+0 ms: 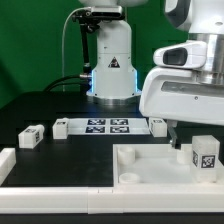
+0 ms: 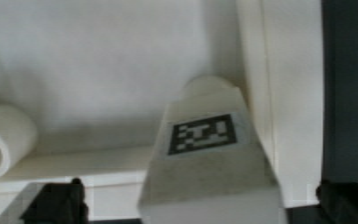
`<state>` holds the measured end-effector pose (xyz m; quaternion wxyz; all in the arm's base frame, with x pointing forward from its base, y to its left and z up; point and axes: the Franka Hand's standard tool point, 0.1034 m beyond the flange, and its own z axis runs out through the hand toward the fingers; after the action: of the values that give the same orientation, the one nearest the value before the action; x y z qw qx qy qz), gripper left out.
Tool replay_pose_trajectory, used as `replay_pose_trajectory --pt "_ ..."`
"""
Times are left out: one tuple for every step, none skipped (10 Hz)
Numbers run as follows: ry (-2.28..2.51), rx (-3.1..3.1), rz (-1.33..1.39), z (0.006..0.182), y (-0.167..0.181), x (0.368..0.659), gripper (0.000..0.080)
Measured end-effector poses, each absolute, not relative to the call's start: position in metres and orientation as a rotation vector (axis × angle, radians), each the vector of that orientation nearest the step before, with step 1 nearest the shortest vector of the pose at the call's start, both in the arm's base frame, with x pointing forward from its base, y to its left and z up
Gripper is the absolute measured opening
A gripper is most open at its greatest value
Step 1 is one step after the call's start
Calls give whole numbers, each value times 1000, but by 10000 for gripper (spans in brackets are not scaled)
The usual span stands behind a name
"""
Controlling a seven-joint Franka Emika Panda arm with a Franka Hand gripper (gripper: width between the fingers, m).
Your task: Assemble one leg
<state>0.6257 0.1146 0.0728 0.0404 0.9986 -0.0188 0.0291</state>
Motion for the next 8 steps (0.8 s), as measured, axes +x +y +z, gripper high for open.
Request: replay_pose_trajectory --pt "-27 3058 54 73 110 624 649" --pt "93 3049 39 73 107 624 649" --pt "143 3040 40 73 105 624 649" --pt "119 3041 40 73 105 624 649" --pt "119 3041 40 72 105 624 649" --pt "118 3041 39 72 105 624 518" --pt "118 3041 39 72 105 624 518" --pt "82 3043 40 72 105 624 377"
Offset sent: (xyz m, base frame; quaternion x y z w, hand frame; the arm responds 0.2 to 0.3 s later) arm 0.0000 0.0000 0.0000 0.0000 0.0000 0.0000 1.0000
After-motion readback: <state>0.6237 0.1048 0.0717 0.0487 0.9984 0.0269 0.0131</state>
